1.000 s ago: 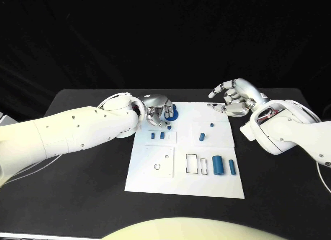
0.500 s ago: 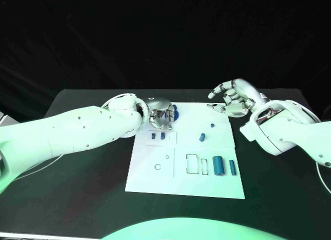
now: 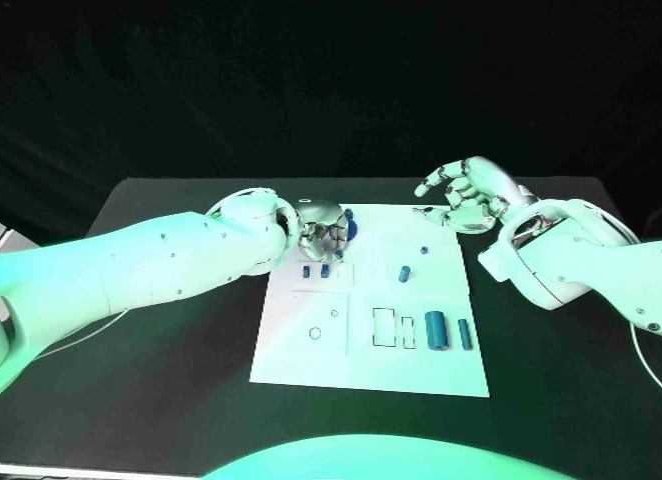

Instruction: Assemble the parts on the task board

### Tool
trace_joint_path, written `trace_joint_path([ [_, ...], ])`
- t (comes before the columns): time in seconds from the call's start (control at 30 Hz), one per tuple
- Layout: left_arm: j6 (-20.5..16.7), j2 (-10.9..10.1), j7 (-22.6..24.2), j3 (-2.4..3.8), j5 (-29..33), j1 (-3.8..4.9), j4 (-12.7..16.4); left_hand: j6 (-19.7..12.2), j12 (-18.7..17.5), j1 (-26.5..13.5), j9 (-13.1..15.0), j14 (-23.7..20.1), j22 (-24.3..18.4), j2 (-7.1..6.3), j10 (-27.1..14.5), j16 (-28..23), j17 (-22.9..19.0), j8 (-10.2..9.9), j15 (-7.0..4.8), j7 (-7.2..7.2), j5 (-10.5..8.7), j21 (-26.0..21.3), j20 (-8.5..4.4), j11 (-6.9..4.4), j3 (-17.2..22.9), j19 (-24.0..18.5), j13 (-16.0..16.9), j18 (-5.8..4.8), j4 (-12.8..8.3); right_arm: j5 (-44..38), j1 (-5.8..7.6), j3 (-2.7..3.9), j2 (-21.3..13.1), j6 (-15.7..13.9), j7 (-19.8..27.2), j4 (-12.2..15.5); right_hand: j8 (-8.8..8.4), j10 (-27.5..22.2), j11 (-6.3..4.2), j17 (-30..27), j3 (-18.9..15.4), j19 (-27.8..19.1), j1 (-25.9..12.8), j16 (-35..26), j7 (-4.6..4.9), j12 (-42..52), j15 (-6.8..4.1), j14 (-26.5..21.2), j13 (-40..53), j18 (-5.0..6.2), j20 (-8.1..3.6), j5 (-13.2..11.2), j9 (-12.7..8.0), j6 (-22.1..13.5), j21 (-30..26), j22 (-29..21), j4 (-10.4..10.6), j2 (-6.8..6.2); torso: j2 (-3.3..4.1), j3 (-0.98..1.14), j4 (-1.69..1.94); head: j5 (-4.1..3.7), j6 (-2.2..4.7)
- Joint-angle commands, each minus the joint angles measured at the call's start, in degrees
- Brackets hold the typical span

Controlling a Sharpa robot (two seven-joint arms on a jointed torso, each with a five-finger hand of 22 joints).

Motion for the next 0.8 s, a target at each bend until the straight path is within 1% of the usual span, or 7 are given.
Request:
trace_joint_path([
  [0.03, 0.35, 0.29, 0.31, 0.01, -0.09, -0.11, -0.19, 0.41, -0.36, 0.55, -0.09, 0.28, 0.11, -0.06, 0.37, 0.27, 0.00, -0.25, -0.08, 0.02, -0.11, 0.21, -0.25, 0.08, 0.27, 0.16, -0.10, 0.80, -0.13, -0.37, -0.03, 0.02, 0.03, 0.62, 0.64, 0.13, 0.25, 1.42, 0.35, 14.17, 0.00, 5.87, 0.73, -0.12, 0.01, -0.16, 0.43, 5.76, 10.16, -0.30, 0.35, 0.36, 0.00, -0.26, -0.18, 14.96, 0.31, 0.05, 0.04, -0.01, 0.01, -0.09, 0.01],
  [0.13, -0.02, 0.46, 0.53, 0.01, 0.00, -0.17, -0.45, 0.38, -0.54, 0.71, -0.20, 0.47, 0.26, -0.04, 0.32, 0.50, 0.26, -0.51, -0.09, -0.04, -0.15, 0.40, -0.30, 0.08, 0.50, 0.11, -0.22, 0.80, -0.27, -0.37, -0.03, 0.02, 0.02, 0.64, 0.63, 0.16, 0.27, 1.46, 0.35, 14.22, 0.04, 5.92, 0.81, -0.09, 0.00, -0.09, 0.43, 5.77, 10.20, -0.34, 0.35, 0.42, 0.00, -0.23, -0.02, 15.00, 0.30, 0.09, 0.04, 0.03, 0.00, -0.12, -0.01],
  [0.17, -0.03, 0.52, 0.59, 0.01, 0.01, -0.18, -0.54, 0.45, -0.58, 0.83, -0.23, 0.66, 0.35, 0.04, 0.40, 0.67, 0.52, -0.58, -0.10, -0.05, -0.17, 0.51, -0.31, 0.07, 0.65, 0.10, -0.26, 0.79, -0.35, -0.37, -0.03, 0.02, 0.01, 0.64, 0.62, 0.16, 0.27, 1.46, 0.35, 14.22, 0.04, 5.92, 0.81, -0.09, 0.00, -0.09, 0.43, 5.77, 10.20, -0.34, 0.35, 0.42, 0.00, -0.23, -0.02, 15.00, 0.30, 0.09, 0.05, 0.02, 0.00, -0.15, 0.02],
  [0.37, 0.58, 0.80, 0.60, 0.00, 0.07, -0.26, -0.95, 1.61, -1.07, 2.04, -0.39, 1.19, 1.18, 0.78, 1.28, 1.45, 0.86, -0.99, -0.34, -0.06, -0.52, 1.56, -0.49, -0.18, 2.37, -0.09, -0.69, 0.80, -1.52, -0.37, -0.03, 0.02, 0.00, 0.71, 0.60, 0.19, 0.30, 1.46, 0.34, 14.22, 0.10, 5.91, 0.89, -0.09, -0.01, -0.09, 0.43, 5.77, 10.20, -0.33, 0.35, 0.50, 0.00, -0.20, -0.03, 15.00, 0.30, 0.15, -0.03, 0.07, 0.01, -0.22, -0.13],
  [0.6, 0.92, 1.04, 0.70, -0.01, 0.26, -0.34, -1.22, 2.34, -1.71, 2.25, -0.51, 1.65, 1.90, 1.07, 1.90, 1.99, 1.25, -1.39, -0.44, -0.02, -0.68, 2.42, -0.58, -0.26, 3.55, -0.23, -1.11, 0.76, -2.25, -0.37, -0.03, 0.02, -0.01, 0.76, 0.58, 0.20, 0.30, 1.46, 0.34, 14.22, 0.10, 5.91, 0.89, -0.09, -0.01, -0.09, 0.43, 5.77, 10.20, -0.33, 0.35, 0.50, 0.00, -0.20, -0.03, 15.00, 0.30, 0.15, -0.03, 0.08, -0.02, -0.28, -0.12],
  [0.7, 0.73, 1.13, 1.01, -0.02, 0.56, -0.38, -1.27, 3.13, -2.24, 2.31, -0.46, 1.95, 2.73, 1.32, 2.52, 2.32, 1.50, -1.51, -0.54, -0.05, -0.78, 3.20, -0.65, -0.38, 4.34, -0.05, -1.44, 0.68, -2.78, -0.37, -0.03, 0.02, 0.00, 0.78, 0.58, 0.21, 0.30, 1.46, 0.34, 14.22, 0.10, 5.91, 0.89, -0.09, -0.01, -0.09, 0.43, 5.77, 10.20, -0.33, 0.35, 0.50, 0.00, -0.20, -0.03, 15.00, 0.30, 0.15, -0.03, 0.07, -0.03, -0.27, -0.13],
  [0.8, 0.24, 1.17, 1.48, -0.02, 0.96, -0.40, -1.28, 4.72, -2.94, 2.50, -0.20, 3.30, 4.70, 1.74, 4.23, 3.17, 2.96, -1.52, -0.94, -0.25, -1.01, 4.92, -0.89, -0.85, 5.47, 0.93, -1.85, 0.42, -3.78, -0.37, -0.03, 0.02, -0.01, 0.82, 0.56, 0.21, 0.30, 1.46, 0.34, 14.22, 0.10, 5.91, 0.89, -0.09, -0.01, -0.09, 0.43, 5.77, 10.20, -0.33, 0.35, 0.50, 0.00, -0.20, -0.03, 15.00, 0.30, 0.15, -0.03, 0.08, 0.00, -0.29, -0.14],
])
